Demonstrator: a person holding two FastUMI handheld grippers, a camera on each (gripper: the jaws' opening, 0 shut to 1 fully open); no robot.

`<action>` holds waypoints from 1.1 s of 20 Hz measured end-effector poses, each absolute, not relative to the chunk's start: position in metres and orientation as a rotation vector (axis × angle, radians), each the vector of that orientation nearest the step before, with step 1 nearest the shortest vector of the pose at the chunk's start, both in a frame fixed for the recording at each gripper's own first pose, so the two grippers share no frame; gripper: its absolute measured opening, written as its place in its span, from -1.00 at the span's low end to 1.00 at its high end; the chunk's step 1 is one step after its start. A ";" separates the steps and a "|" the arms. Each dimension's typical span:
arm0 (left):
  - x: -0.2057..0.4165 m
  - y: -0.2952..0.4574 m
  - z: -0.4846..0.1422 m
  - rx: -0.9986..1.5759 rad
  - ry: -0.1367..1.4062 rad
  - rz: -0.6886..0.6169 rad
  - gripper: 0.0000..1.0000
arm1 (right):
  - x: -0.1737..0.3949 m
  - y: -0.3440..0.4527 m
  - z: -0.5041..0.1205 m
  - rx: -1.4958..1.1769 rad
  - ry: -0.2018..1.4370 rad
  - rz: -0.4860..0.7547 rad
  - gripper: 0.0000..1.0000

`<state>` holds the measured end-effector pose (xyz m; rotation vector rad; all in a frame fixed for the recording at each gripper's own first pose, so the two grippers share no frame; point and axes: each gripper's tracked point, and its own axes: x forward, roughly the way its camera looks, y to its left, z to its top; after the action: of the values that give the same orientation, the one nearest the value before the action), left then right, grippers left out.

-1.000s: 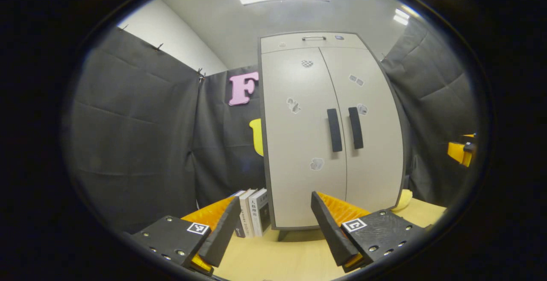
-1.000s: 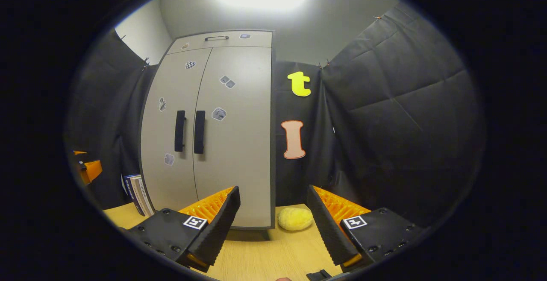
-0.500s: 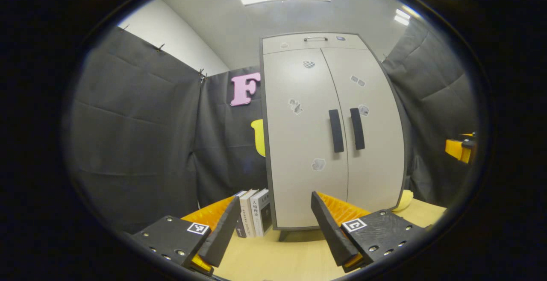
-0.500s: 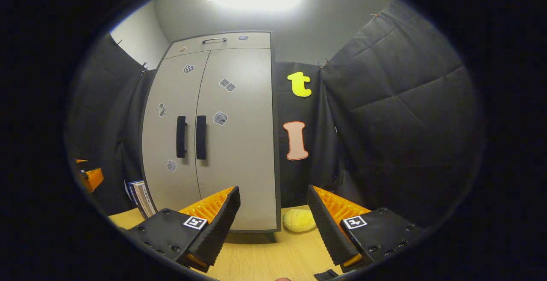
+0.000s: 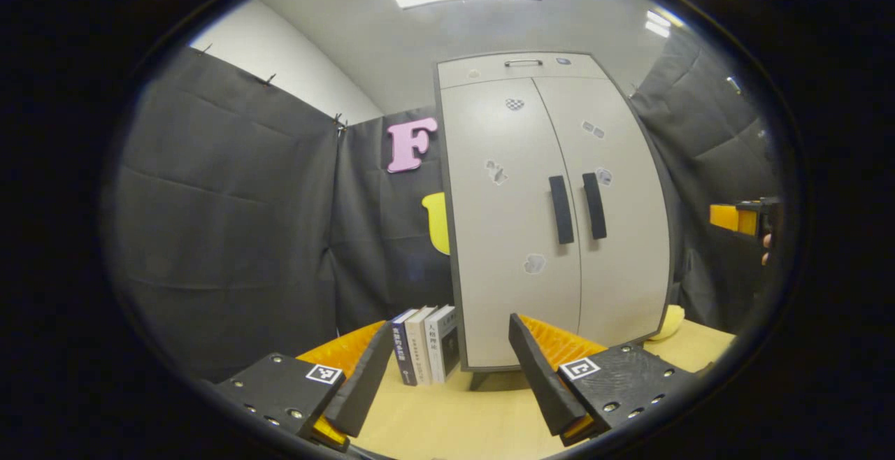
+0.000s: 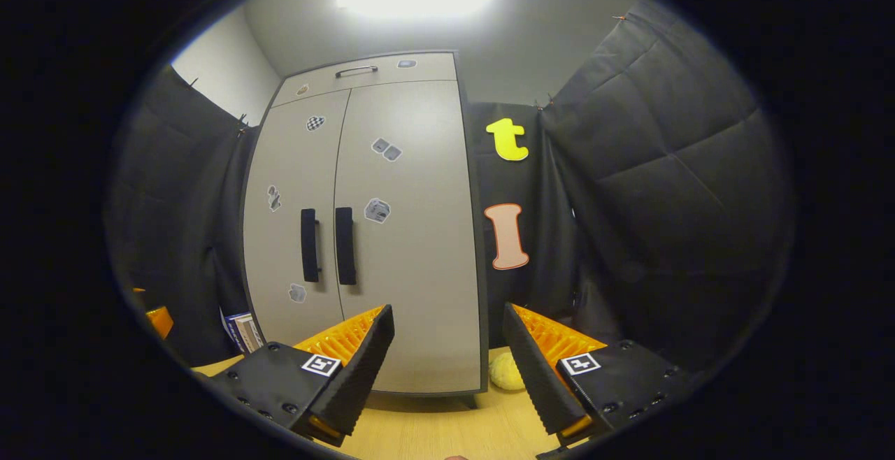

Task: Open the right door of the double-door shoe cabinet with the right hand, and open the left door with the left hand.

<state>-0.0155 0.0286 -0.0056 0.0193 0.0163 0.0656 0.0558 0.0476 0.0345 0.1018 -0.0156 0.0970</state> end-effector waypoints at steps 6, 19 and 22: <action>-0.029 0.052 -0.010 0.024 0.033 0.117 1.00 | 0.083 0.078 0.060 0.105 -0.045 0.160 0.96; -0.051 0.098 -0.025 0.015 0.081 0.222 0.93 | 0.143 0.148 0.094 0.084 -0.085 0.252 0.96; -0.057 0.106 -0.027 0.012 0.088 0.241 0.94 | 0.156 0.165 0.096 0.091 -0.069 0.274 0.90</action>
<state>-0.0566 0.1056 -0.0274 0.0120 0.0879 0.2405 0.1560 0.1649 0.0958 0.0912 -0.0689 0.2738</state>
